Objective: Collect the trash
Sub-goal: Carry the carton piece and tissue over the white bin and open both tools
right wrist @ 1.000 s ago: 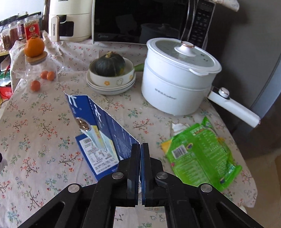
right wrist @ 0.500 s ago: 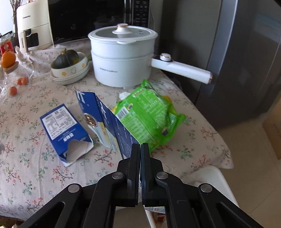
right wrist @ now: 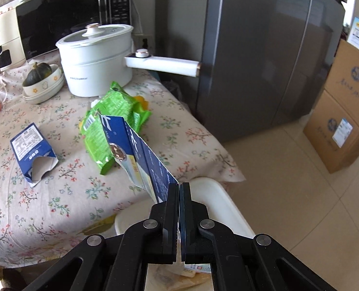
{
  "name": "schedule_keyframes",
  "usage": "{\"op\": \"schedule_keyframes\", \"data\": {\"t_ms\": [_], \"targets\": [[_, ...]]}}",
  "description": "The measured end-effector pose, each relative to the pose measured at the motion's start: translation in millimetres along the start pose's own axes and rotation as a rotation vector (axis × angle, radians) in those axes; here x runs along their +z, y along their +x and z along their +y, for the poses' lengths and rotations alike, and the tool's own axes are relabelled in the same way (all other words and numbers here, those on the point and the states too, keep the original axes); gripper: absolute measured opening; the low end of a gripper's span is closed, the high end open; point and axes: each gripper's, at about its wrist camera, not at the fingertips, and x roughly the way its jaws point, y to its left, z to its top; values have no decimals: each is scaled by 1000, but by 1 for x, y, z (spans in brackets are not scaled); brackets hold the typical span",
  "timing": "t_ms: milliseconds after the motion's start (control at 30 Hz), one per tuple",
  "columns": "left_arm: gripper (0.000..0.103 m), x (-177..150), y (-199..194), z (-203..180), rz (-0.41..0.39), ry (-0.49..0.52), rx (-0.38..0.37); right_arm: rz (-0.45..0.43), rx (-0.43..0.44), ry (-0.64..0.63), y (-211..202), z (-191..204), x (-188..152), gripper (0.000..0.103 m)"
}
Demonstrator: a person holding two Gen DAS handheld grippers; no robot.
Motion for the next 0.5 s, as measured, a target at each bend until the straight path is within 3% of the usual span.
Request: {"op": "schedule_keyframes", "data": {"t_ms": [267, 500], "targets": [[29, -4, 33, -58, 46, 97, -65, 56, -68, 52, 6, -54, -29, 0], [29, -15, 65, -102, 88, 179, -117, 176, -90, 112, 34, -82, -52, 0]]}}
